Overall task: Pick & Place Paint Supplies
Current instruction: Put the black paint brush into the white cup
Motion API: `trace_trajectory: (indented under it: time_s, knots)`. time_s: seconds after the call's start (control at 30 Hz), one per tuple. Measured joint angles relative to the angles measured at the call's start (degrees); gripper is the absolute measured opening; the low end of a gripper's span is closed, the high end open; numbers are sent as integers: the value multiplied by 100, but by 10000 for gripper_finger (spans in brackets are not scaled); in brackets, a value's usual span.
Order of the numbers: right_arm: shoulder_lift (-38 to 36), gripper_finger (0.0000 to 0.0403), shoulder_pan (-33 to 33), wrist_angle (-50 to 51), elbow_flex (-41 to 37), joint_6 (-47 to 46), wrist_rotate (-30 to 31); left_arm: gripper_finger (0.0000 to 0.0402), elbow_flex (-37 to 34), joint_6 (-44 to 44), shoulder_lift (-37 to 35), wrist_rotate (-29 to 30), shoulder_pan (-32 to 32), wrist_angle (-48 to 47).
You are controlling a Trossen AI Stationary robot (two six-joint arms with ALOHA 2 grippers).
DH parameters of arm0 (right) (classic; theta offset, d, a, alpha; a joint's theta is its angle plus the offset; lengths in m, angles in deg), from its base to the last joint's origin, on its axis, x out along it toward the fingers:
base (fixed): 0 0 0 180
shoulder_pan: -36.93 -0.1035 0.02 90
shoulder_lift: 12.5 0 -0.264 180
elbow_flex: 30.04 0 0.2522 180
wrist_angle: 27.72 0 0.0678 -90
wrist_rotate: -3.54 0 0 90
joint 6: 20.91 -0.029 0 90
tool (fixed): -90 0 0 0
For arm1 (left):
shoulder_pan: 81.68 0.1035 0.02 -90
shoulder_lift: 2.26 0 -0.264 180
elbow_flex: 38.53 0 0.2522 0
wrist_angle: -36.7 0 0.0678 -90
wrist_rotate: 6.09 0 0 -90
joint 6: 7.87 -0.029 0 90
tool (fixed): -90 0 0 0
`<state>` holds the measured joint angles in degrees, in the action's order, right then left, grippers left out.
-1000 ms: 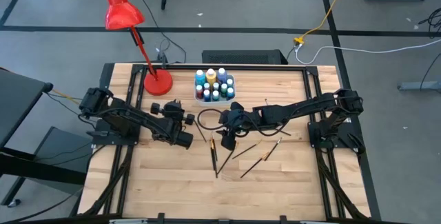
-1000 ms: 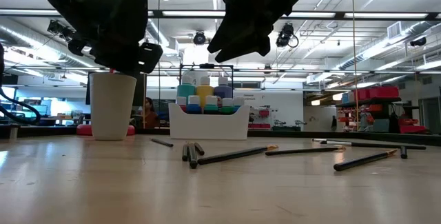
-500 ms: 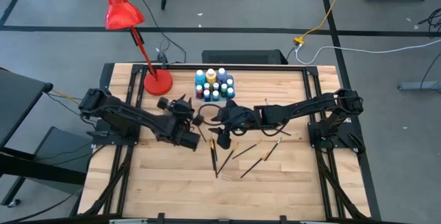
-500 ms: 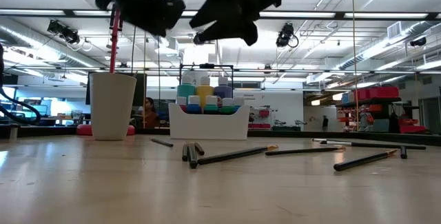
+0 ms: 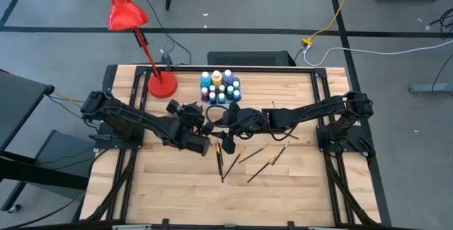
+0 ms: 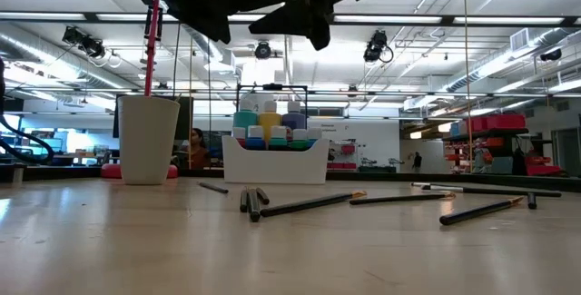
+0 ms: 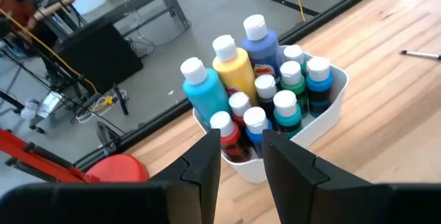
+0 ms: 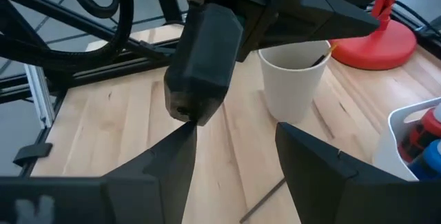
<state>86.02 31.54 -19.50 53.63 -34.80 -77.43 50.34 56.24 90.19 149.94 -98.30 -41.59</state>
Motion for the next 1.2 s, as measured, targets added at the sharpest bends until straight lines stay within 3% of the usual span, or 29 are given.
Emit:
trace_trajectory:
  time_s: [0.67,0.9,1.1,1.2]
  knots:
    - [0,204,4,216,8,256,-463,116,0,-76,0,-300,-29,293]
    - [-645,204,8,2520,11,317,-765,116,0,-69,0,-221,-201,406]
    - [-1462,204,-13,5295,9,-227,138,116,0,-95,0,-268,-349,482]
    - [-1858,204,-11,6448,7,-729,315,116,0,-95,0,-226,-366,586]
